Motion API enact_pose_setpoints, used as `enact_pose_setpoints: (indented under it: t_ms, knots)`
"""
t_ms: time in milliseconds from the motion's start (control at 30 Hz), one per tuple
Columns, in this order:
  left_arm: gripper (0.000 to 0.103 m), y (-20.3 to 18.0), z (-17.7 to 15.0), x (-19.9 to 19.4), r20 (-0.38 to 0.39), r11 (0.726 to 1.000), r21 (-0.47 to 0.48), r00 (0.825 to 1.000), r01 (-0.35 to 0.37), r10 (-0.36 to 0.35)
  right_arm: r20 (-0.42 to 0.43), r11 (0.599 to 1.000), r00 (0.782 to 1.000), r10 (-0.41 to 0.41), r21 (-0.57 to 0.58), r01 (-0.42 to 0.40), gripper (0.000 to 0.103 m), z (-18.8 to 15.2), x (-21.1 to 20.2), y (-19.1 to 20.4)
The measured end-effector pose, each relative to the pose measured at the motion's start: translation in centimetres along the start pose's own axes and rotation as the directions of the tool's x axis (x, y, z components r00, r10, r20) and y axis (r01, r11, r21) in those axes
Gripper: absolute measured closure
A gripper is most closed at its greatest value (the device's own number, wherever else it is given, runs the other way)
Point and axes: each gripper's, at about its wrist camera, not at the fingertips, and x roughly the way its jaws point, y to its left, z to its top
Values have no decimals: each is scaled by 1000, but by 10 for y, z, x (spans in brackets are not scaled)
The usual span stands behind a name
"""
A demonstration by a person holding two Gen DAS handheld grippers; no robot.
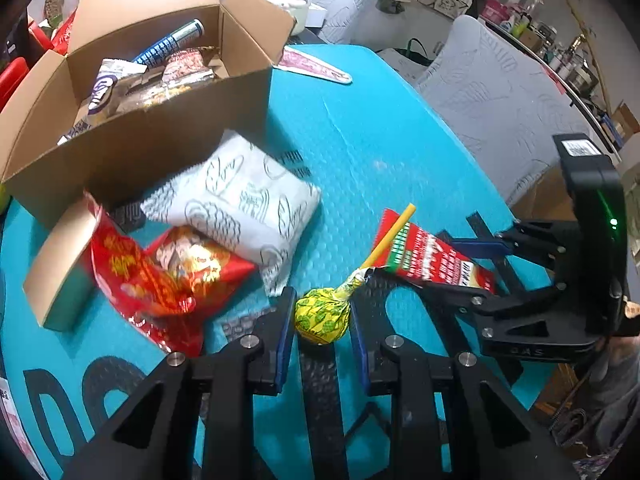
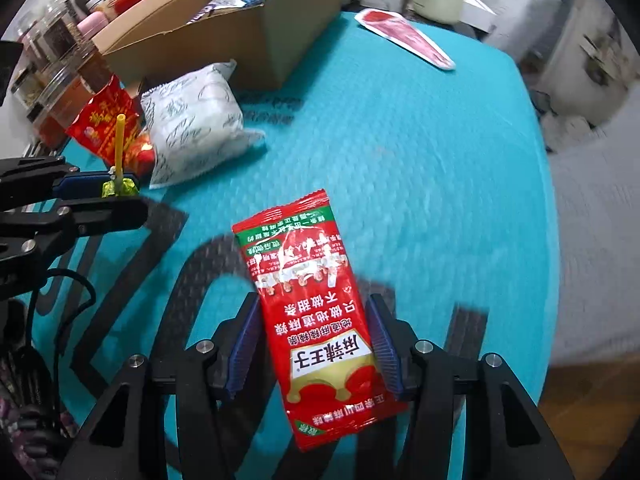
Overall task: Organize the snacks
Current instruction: 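Grasp the red sauce packet with the right tool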
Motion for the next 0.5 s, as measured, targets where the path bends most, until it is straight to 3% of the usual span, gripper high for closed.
enact_pose_setpoints:
  t_ms: [267,333,500]
  knots:
    - [78,4,-18,-4,-17,1000,11,1000,9,-9,-19,992,1000,-5,124,7,48,-34,-16,17]
    - [78,6,-20,-5,-21,1000,12,1000,10,-10,-20,993,1000,-17,119,19,48,-37,-16,21]
    - [78,9,-28,-7,-25,1000,17,1000,13,-13,-31,997,999,-22,67,24,35,-35,-11,30]
